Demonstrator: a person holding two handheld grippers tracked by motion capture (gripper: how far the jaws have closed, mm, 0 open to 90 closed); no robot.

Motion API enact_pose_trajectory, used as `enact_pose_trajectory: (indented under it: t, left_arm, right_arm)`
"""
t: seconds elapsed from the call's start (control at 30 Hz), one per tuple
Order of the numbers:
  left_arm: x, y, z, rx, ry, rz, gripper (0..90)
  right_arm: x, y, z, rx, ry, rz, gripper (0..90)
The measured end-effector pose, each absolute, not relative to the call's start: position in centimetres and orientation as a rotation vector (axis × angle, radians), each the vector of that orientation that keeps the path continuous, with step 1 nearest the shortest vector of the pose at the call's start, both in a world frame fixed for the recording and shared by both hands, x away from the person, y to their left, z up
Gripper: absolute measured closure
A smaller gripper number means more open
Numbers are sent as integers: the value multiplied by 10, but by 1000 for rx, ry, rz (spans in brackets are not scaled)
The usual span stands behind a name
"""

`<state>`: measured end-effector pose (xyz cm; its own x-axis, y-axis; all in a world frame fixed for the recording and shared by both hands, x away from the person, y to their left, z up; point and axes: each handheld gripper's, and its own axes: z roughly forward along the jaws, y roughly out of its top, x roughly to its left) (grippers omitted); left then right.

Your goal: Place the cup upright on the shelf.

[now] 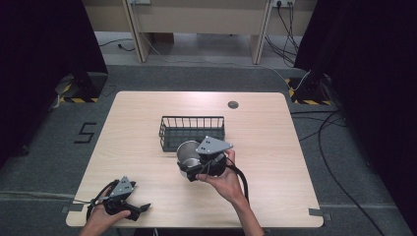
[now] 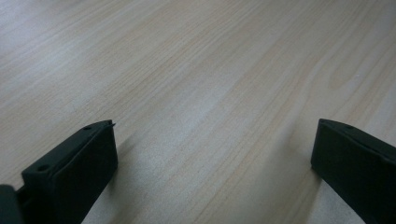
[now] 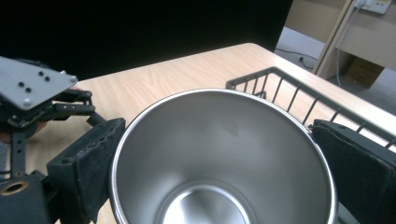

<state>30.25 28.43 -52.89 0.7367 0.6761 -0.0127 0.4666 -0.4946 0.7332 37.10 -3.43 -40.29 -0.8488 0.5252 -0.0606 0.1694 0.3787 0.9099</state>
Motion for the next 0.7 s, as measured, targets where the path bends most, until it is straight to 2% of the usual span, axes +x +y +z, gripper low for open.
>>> enact_pose_trajectory:
  t: [0.7]
  left_arm:
    - [302,284,-529,2183,858,355,0]
  right_arm:
    - [403,-28,-359,626,2284,1459,64]
